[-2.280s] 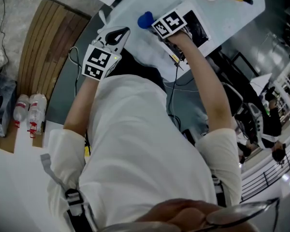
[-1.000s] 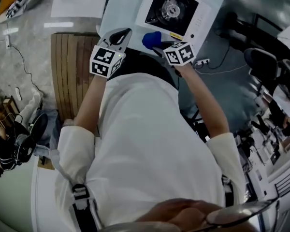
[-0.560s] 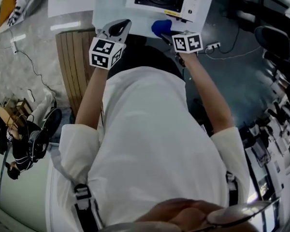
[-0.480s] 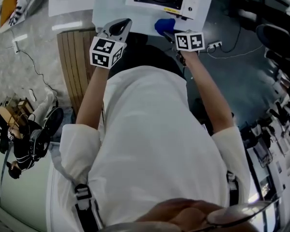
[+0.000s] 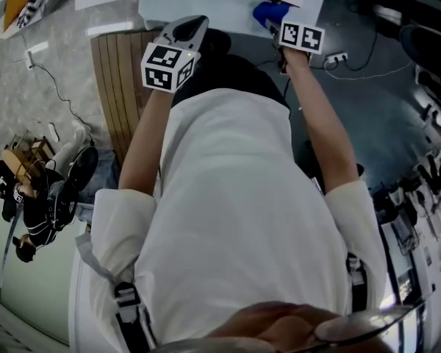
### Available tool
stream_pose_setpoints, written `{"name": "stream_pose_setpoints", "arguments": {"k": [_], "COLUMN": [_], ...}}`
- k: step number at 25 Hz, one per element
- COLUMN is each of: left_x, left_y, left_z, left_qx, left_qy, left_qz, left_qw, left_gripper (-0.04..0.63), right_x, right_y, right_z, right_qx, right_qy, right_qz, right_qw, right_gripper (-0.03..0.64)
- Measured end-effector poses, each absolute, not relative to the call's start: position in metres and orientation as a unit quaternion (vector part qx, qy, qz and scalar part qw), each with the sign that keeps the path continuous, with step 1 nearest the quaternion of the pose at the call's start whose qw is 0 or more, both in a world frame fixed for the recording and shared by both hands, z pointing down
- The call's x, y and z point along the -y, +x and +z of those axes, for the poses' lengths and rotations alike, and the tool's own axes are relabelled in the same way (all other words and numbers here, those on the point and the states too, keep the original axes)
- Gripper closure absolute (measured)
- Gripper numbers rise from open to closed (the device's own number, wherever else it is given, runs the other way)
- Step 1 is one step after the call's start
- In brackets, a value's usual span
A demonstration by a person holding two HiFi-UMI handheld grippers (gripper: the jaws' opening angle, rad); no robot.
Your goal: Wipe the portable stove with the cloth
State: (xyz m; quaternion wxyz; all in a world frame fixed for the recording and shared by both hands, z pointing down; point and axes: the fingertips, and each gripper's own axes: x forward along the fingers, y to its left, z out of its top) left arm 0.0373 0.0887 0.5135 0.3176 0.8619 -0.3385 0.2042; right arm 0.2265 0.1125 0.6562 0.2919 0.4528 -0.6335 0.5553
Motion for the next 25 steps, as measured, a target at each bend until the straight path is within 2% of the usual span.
{"name": "stream_pose_setpoints", "arguments": {"k": [16,25], "left_x": [-0.096,-0.095], "left_y": [0.034,0.005], "left_z": [0.517,0.512], "left_qx": [0.372,0.404], "left_qy": [0.843,0.83], "left_qz": [0.223,0.209], "left_qw": [0.318,0.322], "left_gripper": [0.563,0.563], "right_x": [-0.072,-0.062], "right_y": [0.205,0.172], "right_z": [0.67,0.679], "right_qx": [0.666,0.684], "right_qy": [0.432,0.398], "right_qz": [0.52,0.513], "right_qw": [0.316,0.332], "right_gripper": [0.543,0.543]}}
